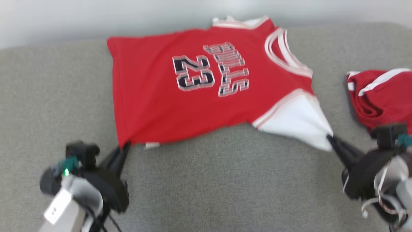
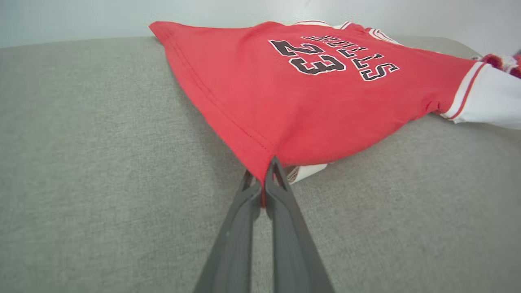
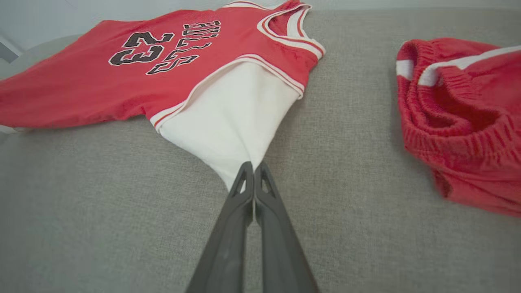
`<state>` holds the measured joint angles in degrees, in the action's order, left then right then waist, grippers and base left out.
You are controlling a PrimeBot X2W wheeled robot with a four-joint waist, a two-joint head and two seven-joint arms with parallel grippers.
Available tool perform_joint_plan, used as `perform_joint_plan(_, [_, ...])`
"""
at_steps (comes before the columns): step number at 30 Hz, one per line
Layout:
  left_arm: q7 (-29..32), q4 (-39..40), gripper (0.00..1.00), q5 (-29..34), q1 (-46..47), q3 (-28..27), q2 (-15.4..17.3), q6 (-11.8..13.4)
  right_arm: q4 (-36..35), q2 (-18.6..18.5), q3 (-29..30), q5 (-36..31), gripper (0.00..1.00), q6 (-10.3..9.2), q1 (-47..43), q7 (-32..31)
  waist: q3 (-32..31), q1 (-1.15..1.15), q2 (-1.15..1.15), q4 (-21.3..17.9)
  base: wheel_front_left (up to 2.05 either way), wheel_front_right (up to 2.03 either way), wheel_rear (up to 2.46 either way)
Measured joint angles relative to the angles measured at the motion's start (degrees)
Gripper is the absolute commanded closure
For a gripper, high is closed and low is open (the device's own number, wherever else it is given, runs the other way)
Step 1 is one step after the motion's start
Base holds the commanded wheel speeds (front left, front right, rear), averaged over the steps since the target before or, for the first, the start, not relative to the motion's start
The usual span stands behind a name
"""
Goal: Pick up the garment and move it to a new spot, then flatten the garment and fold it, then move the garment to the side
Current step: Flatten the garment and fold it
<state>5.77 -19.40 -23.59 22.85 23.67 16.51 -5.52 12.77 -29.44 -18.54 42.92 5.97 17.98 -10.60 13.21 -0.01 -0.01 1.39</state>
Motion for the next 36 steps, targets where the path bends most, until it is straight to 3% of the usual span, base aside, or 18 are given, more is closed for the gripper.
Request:
perform_joint_plan(10, [-0.49,4.22,1.0,-1.38,-11.31,-0.22,1.44,2.0,-6.1,-1.37,3.87,4.21,1.0,-4.04,-12.99,-0.59,-6.76,0.0,0.0,-0.32,0.0,0.0,0.0])
perform_joint_plan(11, [0.26,5.47,1.0,-1.37,-13.41,0.74,1.92,2.05,-7.62,-1.44,4.83,6.93,1.0,-4.93,-18.18,-1.37,-8.43,0.0,0.0,-0.25,0.0,0.0,0.0])
perform_joint_plan(15, [1.82,7.31,1.0,-1.56,-17.44,1.41,2.82,2.09,-9.82,-1.56,5.37,8.93,1.0,-6.16,-23.81,-2.74,-10.4,0.01,0.0,0.04,0.0,0.0,0.0])
perform_joint_plan(16, [3.41,9.27,1.0,-1.89,-20.63,1.59,3.65,2.87,-12.68,-1.53,5.76,10.56,1.0,-7.94,-29.25,-3.6,-11.81,0.0,0.0,0.62,0.0,0.0,0.0])
perform_joint_plan(22, [5.56,9.82,1.0,-0.37,-21.83,1.91,5.58,5.0,-14.85,-0.67,4.76,11.01,1.0,-10.09,-32.82,-5.55,-13.12,0.01,0.0,1.75,0.0,0.0,0.0])
perform_joint_plan(25, [6.8,8.38,1.0,-0.12,-22.29,2.57,4.44,5.19,-14.89,-0.62,3.39,9.56,1.0,-11.52,-32.89,-7.61,-12.59,0.02,0.0,1.62,0.0,0.0,0.0])
perform_joint_plan(26, [6.8,7.99,0.64,-0.12,-22.28,2.54,4.3,5.57,-15.02,-0.67,3.27,9.1,0.23,-11.54,-32.85,-7.64,-12.5,0.02,0.01,1.57,0.0,0.0,0.0])
perform_joint_plan(27, [6.78,7.7,0.0,-0.16,-22.26,1.98,4.07,6.06,-15.07,-0.66,3.53,9.04,0.0,-11.61,-32.78,-7.64,-12.41,0.02,0.0,1.53,0.0,0.0,0.0])
perform_joint_plan(36, [0.21,14.22,0.0,-0.53,-22.4,-3.22,2.5,10.68,-20.61,-0.42,8.01,7.23,0.0,-12.09,-27.74,-2.33,-12.94,0.01,0.01,1.35,0.0,0.0,0.0])
